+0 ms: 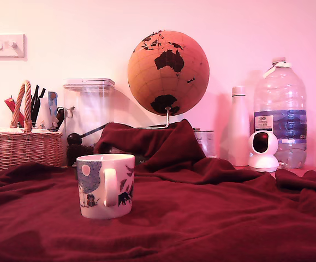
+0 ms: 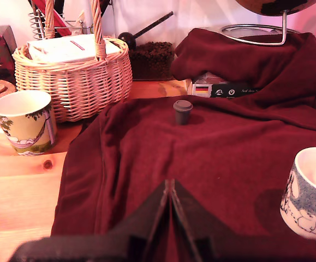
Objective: Pick up the coffee capsules on the table and drop them inside the coffee cup
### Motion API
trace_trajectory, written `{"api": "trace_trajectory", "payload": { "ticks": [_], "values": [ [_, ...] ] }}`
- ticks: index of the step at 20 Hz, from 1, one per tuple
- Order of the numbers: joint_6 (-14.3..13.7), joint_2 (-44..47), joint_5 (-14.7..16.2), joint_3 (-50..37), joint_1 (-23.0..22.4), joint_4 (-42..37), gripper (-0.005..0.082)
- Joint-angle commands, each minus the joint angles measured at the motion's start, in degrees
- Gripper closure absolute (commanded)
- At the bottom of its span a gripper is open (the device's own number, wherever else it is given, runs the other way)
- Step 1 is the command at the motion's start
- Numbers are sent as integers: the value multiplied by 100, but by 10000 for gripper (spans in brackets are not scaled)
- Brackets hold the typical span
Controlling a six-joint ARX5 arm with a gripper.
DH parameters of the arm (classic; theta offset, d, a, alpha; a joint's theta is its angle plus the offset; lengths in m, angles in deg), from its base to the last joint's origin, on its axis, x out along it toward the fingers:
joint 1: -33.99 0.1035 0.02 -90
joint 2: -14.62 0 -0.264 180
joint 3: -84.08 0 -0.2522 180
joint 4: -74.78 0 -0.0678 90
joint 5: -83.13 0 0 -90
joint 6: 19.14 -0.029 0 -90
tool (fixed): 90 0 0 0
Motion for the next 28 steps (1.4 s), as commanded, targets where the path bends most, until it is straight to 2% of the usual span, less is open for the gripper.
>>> {"api": "trace_trajectory", "payload": {
  "ticks": [1,11,20,25,28],
  "values": [
    [17,-210,33,-129,-20,46,788],
    [33,-210,125,-129,-20,-17,788],
    [275,-186,291,-129,-20,-754,788],
    [452,260,428,-122,-20,-1115,788],
    [461,791,472,-103,-20,-1390,788]
  ]
}}
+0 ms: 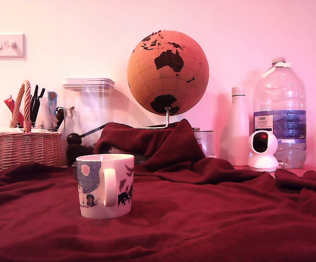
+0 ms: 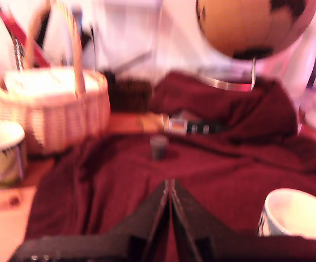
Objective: Pick up the coffee capsules on the table and drop them inside the coffee cup
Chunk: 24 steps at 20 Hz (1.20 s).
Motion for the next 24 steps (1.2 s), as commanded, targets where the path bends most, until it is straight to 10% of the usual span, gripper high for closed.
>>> {"api": "trace_trajectory", "payload": {
  "ticks": [1,7,12,24],
  "values": [
    [26,297,37,-83,-20,-238,788],
    [26,1445,70,-72,-20,-1379,774],
    [-68,2037,70,-72,-20,-1932,187],
    [-310,3633,267,-72,-20,-3241,185]
  ]
}}
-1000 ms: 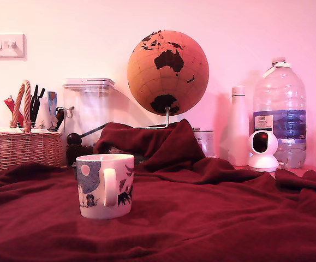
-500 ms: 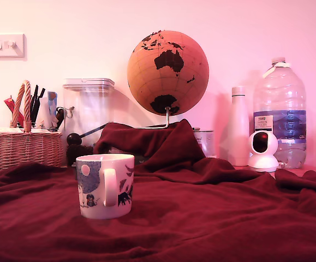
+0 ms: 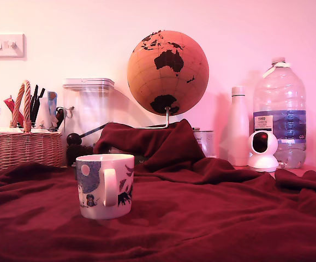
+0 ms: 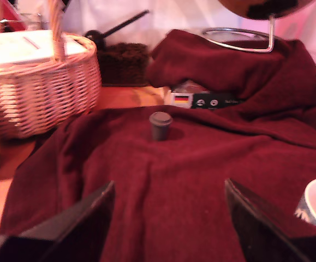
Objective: Pick up the coffee capsules on the table and drop them inside the coffee cup
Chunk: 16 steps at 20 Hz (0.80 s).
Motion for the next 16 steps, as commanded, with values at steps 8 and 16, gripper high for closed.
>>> {"api": "trace_trajectory", "payload": {
  "ticks": [8,16],
  "values": [
    [-380,986,457,-72,-20,-874,185],
    [-380,2197,758,-72,-20,-2450,185]
  ]
}}
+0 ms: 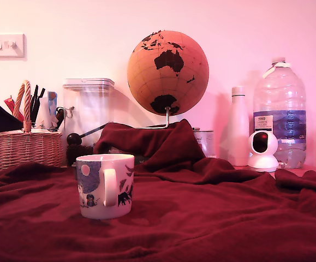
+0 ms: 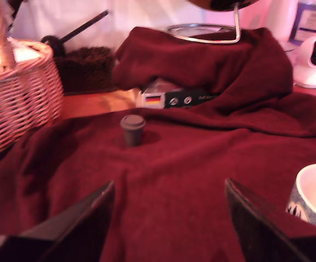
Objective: Pick up the coffee capsules on the table and drop them inside the coffee cup
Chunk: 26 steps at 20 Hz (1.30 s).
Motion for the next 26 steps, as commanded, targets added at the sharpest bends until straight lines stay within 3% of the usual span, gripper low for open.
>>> {"api": "trace_trajectory", "payload": {
  "ticks": [1,7,12,26],
  "values": [
    [-26,350,94,-72,-20,-383,185],
    [-24,1473,192,-66,-20,-1532,185],
    [-24,2210,195,129,-20,-2035,185],
    [-17,3467,240,1294,-20,-2133,185]
  ]
}}
